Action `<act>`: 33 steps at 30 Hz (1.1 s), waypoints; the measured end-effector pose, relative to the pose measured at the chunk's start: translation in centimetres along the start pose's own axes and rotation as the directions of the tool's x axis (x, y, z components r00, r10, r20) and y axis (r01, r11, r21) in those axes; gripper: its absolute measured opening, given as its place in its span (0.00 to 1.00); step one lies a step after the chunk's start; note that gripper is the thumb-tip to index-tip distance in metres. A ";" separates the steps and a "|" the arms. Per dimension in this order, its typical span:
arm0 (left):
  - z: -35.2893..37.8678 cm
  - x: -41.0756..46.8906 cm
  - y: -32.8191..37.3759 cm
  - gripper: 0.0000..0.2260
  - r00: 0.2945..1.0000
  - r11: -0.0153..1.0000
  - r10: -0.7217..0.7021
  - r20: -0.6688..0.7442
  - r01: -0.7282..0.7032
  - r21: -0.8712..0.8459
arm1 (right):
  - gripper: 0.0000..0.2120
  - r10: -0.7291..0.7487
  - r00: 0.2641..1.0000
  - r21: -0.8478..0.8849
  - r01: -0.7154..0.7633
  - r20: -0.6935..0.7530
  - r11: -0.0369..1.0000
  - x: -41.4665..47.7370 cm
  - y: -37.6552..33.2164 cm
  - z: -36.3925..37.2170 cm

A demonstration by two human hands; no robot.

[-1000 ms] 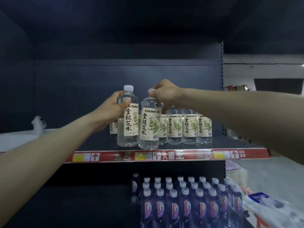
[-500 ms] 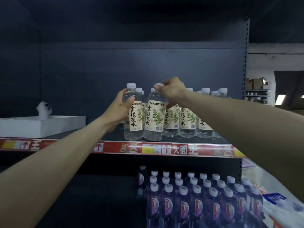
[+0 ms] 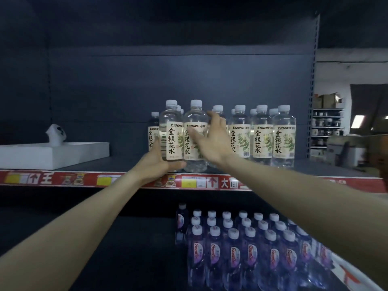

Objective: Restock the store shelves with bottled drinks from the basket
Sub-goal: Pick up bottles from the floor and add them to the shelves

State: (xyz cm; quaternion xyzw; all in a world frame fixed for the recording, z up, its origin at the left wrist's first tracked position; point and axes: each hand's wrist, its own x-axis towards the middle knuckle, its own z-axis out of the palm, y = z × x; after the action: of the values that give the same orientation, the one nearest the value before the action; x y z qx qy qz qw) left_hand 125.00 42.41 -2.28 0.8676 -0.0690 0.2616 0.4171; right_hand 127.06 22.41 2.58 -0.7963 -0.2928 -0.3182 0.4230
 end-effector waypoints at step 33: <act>-0.5 -0.7 0.8 0.17 0.991 0.980 -0.118 -0.061 0.126 0.155 | 0.31 0.249 0.936 -0.179 -0.208 0.248 0.962 -1.6 5.7 1.8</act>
State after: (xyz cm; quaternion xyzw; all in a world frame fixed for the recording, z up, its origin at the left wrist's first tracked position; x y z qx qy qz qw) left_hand 123.92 42.26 -1.84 0.8937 0.0160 0.2624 0.3636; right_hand 130.72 20.96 -2.20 -0.8902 -0.2280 -0.1771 0.3525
